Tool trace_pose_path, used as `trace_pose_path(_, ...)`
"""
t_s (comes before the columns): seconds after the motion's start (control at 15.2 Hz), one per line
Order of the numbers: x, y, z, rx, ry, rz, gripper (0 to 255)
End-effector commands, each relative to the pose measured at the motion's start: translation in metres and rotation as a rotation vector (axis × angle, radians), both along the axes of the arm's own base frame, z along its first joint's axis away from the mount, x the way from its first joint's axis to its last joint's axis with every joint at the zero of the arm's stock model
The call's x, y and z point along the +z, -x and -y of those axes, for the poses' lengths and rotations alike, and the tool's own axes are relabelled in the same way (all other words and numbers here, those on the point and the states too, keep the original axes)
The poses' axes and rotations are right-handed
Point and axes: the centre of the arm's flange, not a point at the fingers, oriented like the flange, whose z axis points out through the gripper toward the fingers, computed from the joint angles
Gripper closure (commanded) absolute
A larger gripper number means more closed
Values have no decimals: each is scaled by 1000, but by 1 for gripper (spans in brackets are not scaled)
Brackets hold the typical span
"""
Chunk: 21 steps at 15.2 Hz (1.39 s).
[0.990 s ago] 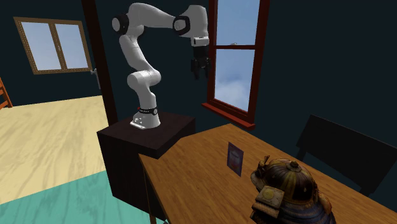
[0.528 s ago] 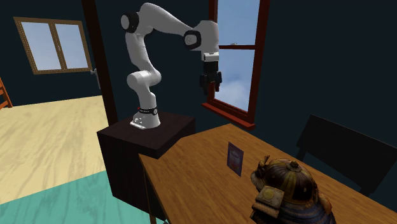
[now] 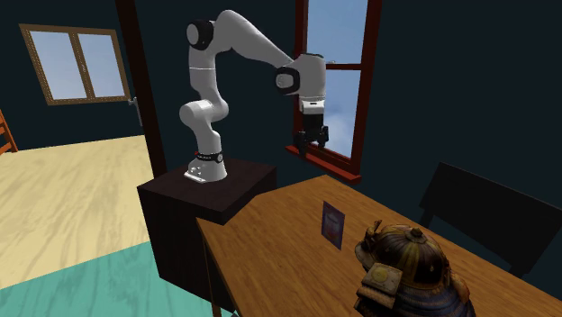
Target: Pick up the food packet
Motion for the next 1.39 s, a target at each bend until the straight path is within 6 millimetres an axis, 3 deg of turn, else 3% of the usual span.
trace_pose_path(0.0, -20, -16, 9, -29, -2, -5, 0)
trace_pose_path(0.73, -129, -96, 65, -180, -14, -36, 0)
trace_pose_path(1.32, -169, -96, 65, -180, -14, -36, 0)
